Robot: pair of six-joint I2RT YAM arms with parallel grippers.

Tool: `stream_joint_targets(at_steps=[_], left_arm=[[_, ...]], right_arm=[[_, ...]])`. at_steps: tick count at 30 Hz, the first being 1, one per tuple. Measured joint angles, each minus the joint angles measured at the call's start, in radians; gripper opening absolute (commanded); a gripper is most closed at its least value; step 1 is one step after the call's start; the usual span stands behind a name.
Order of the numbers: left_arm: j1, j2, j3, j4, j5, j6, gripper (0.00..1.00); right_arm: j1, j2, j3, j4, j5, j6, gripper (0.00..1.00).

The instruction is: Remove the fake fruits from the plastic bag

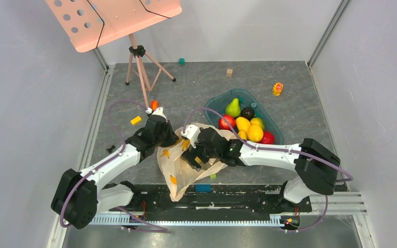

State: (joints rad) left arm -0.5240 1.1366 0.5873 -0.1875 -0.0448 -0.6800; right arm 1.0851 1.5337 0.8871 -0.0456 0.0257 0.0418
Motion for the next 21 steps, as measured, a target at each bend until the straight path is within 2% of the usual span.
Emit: stream_joint_targets(at_steps=[15, 19, 21], left_arm=[[0.0, 0.021, -0.016, 0.022, 0.003, 0.0, 0.02], [0.0, 0.022, -0.021, 0.026, 0.003, 0.0, 0.02], [0.0, 0.022, -0.022, 0.026, 0.003, 0.0, 0.02]], right_arm=[[-0.021, 0.139, 0.041, 0.047, -0.014, -0.017, 0.98], [-0.023, 0.16, 0.041, 0.048, -0.029, -0.018, 0.91], [-0.023, 0.164, 0.041, 0.049, -0.035, -0.018, 0.82]])
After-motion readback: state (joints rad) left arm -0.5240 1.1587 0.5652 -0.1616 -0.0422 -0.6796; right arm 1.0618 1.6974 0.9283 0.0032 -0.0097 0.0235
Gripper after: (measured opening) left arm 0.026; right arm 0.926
